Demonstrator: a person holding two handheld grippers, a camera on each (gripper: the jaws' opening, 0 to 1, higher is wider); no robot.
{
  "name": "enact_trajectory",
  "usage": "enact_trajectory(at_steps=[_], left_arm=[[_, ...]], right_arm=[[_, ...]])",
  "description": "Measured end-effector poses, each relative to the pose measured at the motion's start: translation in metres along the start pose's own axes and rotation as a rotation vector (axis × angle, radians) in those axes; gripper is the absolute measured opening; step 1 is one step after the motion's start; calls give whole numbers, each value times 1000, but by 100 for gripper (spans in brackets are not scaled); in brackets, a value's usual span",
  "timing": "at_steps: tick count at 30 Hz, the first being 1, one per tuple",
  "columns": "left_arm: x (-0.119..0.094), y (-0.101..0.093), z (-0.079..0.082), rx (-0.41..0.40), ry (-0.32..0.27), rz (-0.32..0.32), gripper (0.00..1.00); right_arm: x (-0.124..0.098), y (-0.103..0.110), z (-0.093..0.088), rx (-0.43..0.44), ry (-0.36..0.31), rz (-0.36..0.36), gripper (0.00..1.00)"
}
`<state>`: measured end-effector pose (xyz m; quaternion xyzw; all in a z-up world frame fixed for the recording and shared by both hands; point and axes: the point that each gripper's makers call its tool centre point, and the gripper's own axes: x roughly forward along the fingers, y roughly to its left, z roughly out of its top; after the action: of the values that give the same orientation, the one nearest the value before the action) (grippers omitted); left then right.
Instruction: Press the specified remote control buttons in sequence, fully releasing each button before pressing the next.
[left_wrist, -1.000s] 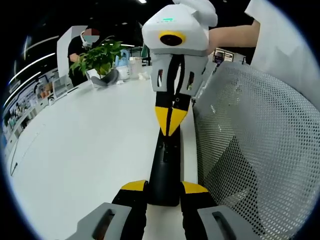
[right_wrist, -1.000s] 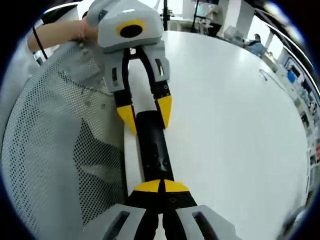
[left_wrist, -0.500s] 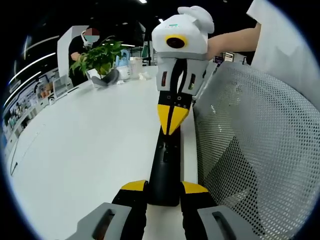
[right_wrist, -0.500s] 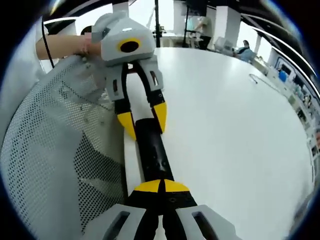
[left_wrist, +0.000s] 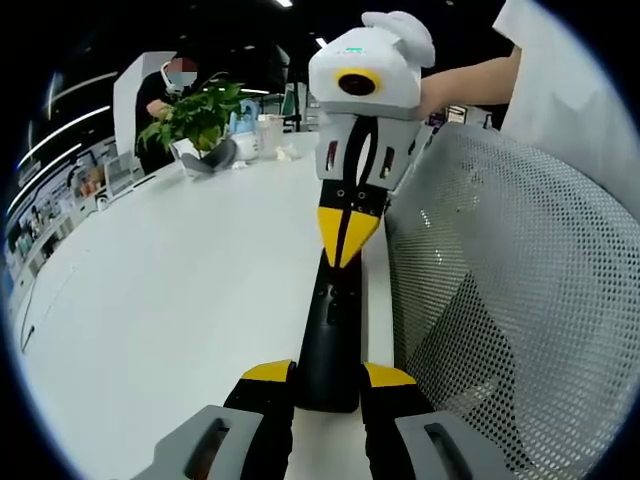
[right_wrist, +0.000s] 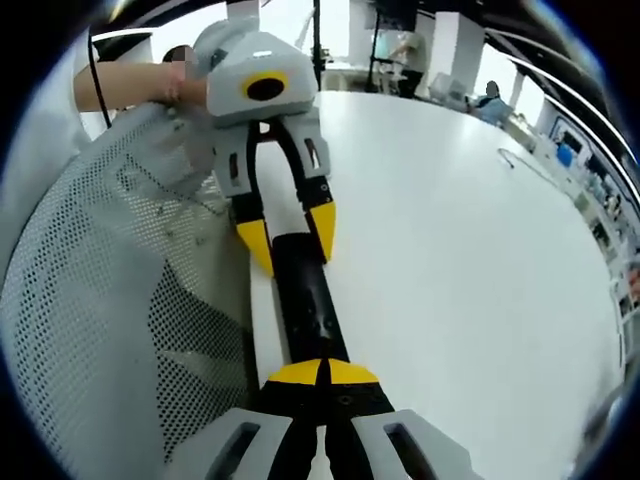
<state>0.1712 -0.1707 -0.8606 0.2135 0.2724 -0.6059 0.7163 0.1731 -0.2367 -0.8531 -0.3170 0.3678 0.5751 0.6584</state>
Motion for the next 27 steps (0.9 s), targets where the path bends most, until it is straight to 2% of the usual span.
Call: enact_trajectory(at_steps=[4,7,12,20,27], left_arm=[[0,1,0,0,0,-1,25],[0,0,0,1,-1,-1,25],[0,0,0,2,1,-1,25],[0,-1,1,5,1,-3,25],[0,-1,1,8,2,-4,25]], right_arm=[[-2,-1,-2,23,-9,-3,0],[-3,-1,-4,25,10,-5,0],[-2,-1,-5,2,20,-3,0],[0,1,-4,-104,106,13,0],[1,-1,-4,-100,172,18,0]])
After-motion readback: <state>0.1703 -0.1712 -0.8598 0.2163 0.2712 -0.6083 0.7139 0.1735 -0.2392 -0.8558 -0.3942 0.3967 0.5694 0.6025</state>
